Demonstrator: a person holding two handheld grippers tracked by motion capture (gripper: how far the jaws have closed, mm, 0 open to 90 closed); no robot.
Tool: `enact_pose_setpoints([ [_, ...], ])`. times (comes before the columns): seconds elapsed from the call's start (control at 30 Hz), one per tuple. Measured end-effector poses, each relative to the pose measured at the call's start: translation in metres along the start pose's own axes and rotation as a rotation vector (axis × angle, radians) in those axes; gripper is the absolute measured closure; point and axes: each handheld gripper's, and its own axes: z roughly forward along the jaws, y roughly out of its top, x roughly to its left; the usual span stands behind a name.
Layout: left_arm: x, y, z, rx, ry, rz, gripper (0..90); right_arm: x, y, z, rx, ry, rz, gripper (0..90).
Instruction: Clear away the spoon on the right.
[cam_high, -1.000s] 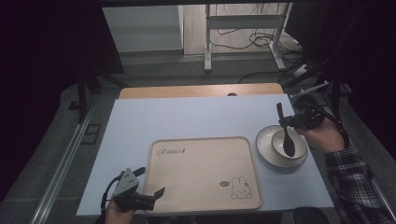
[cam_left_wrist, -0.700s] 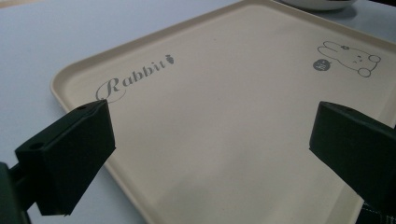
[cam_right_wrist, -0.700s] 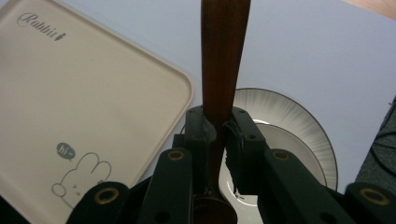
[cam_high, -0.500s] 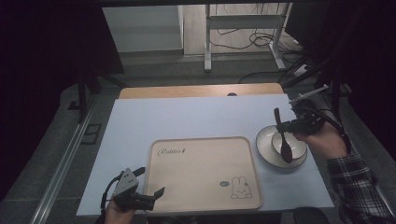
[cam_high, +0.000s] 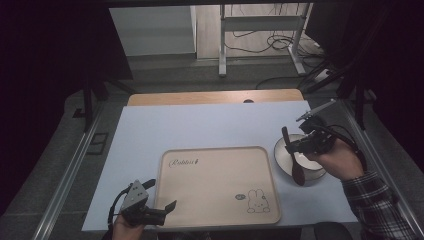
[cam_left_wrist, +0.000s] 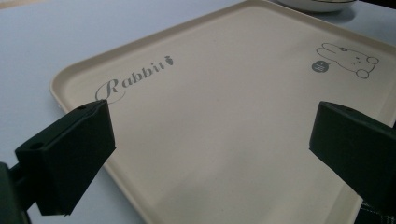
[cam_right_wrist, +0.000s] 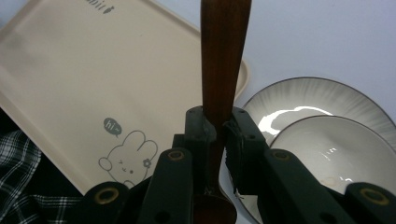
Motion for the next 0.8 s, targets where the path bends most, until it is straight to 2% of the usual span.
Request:
enact_pose_setpoints([
  [0.3, 0.000, 0.000, 0.000, 0.000, -0.001, 0.000, 0.0, 0.016, 0.002, 0.016, 0.057, 0.027, -0.017, 79.6],
  [0.7, 0.000, 0.000, 0.000, -0.002, -0.003, -0.001, 0.0, 0.042, 0.007, 0.052, 0.148, 0.076, -0.062, 79.6],
  [0.8, 0.000, 0.000, 0.000, -0.002, -0.004, -0.001, 0.0, 0.049, 0.009, 0.067, 0.180, 0.089, -0.080, 79.6],
])
